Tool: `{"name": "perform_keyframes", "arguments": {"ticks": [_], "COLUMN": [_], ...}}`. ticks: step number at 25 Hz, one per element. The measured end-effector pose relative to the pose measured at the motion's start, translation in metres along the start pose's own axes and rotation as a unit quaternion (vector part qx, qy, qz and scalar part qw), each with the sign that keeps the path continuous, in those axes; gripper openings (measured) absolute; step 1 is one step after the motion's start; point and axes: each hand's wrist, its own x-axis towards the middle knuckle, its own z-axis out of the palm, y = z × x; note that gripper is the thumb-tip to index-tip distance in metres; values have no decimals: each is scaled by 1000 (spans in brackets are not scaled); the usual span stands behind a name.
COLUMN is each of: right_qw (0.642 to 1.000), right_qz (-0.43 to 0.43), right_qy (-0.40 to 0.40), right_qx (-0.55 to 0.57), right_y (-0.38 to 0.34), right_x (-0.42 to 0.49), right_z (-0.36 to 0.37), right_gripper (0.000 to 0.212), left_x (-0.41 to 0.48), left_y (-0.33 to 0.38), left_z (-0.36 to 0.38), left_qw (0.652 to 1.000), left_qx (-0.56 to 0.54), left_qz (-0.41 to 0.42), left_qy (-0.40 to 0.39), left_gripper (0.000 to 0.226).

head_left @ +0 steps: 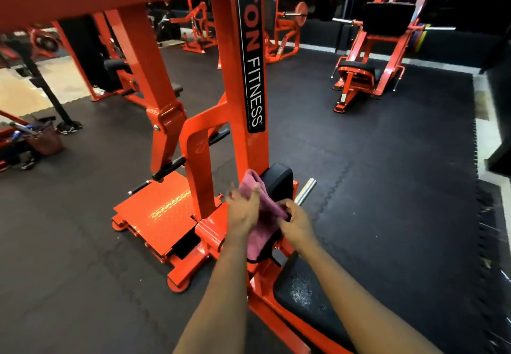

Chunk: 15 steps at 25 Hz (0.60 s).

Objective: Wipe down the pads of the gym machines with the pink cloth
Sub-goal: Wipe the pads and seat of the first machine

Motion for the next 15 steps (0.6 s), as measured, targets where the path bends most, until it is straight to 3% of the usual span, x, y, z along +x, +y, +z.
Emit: {"name": "perform_keyframes", "arguments": {"ticks": [2, 5, 7, 9, 12, 15], "right_qw": [996, 974, 975, 981, 988, 991], "right_qz": [17, 107, 136, 136, 65, -27], "right_qy": [-82, -192, -165, -101, -99, -126], "right_qx": [31, 61, 64, 95, 102, 45], "right_y": [29, 61, 79, 84, 72, 61], "right_x": [5, 29, 60, 96, 153, 191], "right_z": [-12, -47, -67, -74, -66, -43], "right_gripper": [51, 40, 36, 36, 54, 49], "left_x": [9, 14, 16, 17, 17, 24], "left_y": [-4, -12, -19, -19, 0, 7], "left_z": [42, 81, 97, 105, 129, 138], "left_qw": [997, 980, 959, 945, 930, 927], "left_qx": [78, 152, 156, 142, 173, 209], "left_qz": [-22, -2, 10, 0, -28, -61], "left_qy": [-17, 130, 237, 294, 322, 307], "left_gripper": [99, 87, 73, 64, 60, 58]}}
